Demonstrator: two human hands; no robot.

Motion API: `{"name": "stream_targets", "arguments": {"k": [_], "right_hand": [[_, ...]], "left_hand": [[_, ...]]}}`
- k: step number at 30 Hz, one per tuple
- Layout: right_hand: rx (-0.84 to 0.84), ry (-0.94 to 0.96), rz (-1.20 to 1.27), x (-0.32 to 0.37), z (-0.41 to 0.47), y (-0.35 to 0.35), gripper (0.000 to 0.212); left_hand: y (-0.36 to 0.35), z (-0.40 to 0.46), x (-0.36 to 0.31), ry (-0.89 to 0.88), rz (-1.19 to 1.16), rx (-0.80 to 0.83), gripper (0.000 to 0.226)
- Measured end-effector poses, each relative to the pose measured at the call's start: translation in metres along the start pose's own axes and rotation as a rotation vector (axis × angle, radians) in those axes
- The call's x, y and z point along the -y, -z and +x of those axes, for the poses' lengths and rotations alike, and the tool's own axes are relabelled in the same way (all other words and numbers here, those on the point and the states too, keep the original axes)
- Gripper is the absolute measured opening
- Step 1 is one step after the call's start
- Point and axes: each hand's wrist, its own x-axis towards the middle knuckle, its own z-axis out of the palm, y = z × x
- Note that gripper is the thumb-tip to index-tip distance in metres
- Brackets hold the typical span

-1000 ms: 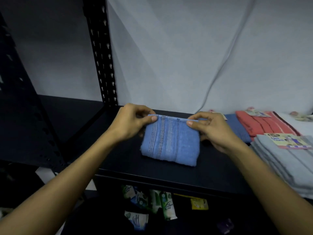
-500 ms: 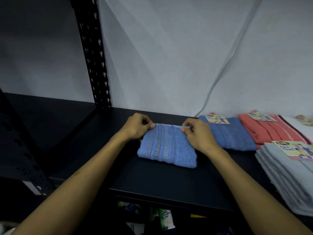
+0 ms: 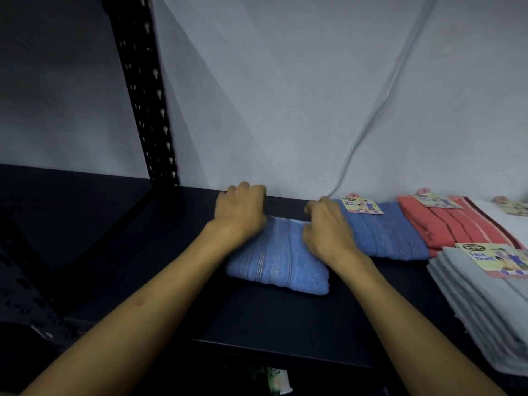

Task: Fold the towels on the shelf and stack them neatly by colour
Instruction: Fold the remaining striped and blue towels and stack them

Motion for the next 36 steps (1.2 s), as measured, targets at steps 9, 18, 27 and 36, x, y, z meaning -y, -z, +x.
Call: {"name": "stream_targets", "arguments": {"k": [9, 18, 27, 36], "right_hand": [[0.323, 0.126, -0.102, 0.0, -0.052, -0.029, 0.058], [0.352, 0.034, -0.287, 0.005, -0.044, -0.001, 0.054], [0.341, -0.023, -0.109, 0.019, -0.032, -0.037, 0.059], [0.267, 0.123, -0.042, 0.001, -0.042, -0.029, 0.058]], "left_hand": [[-0.048, -0.057, 0.015, -0.2, -0.069, 0.278, 0.055], [-0.031, -0.056, 0.027, -0.282, -0.166, 0.418, 0.07], [-0.042, -0.07, 0.033, -0.259, -0.144, 0.309, 0.067], [-0.032, -0.091, 0.054, -0.206, -0.133, 0.345, 0.084]]}}
